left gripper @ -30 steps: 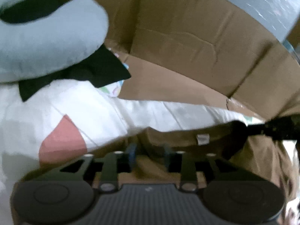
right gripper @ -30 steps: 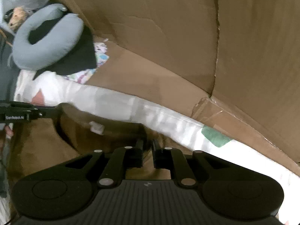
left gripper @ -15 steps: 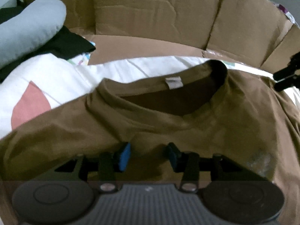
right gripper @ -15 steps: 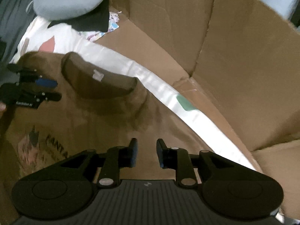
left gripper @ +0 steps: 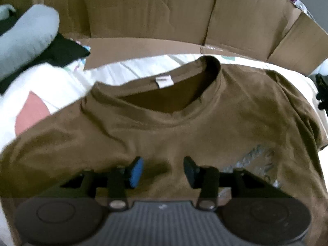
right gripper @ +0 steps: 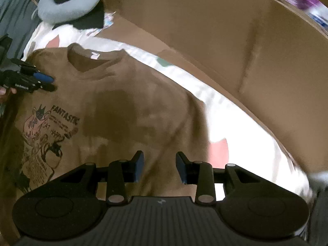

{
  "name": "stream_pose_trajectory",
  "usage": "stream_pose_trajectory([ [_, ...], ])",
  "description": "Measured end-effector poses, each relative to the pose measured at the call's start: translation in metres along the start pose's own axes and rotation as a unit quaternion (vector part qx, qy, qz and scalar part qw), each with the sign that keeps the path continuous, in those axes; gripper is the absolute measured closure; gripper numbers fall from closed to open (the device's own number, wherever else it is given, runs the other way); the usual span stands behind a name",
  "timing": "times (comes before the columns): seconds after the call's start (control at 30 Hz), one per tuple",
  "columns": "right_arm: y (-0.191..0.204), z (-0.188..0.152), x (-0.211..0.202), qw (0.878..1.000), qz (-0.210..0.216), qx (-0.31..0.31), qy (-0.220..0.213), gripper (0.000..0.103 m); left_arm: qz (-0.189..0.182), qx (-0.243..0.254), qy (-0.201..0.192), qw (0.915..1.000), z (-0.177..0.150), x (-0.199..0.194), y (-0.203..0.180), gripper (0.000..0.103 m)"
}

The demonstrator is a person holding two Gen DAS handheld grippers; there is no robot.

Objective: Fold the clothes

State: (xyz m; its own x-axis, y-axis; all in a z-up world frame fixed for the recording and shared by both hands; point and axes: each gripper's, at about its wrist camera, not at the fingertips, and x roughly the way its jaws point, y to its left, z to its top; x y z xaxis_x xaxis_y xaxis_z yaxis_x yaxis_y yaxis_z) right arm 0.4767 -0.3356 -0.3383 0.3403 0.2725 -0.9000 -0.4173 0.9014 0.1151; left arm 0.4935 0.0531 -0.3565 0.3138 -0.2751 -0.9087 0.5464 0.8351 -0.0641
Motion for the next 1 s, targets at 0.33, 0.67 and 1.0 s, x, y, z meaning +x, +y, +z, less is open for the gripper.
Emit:
stream_pose_trajectory([
  [0.33,-0.035,-0.052,-0.015,0.994,-0.014,0.092,-0.049,0.061,0.019,0.041,0.01,0.9989,0.05,-0.022,-0.024,0.036],
  [0.67,-0.064,-0.084,0.009,0.981,0.015,0.167,-0.096,0.061,0.011,0.072,0.036,0.9967,0.101,-0.02,-0.06,0.018],
  [1.0,-0.076,-0.113,-0.004,0.966,0.027,0.219,-0.138,0.061,-0.011,0.102,0.013,0.9946,0.175,-0.023,-0.121,0.017],
])
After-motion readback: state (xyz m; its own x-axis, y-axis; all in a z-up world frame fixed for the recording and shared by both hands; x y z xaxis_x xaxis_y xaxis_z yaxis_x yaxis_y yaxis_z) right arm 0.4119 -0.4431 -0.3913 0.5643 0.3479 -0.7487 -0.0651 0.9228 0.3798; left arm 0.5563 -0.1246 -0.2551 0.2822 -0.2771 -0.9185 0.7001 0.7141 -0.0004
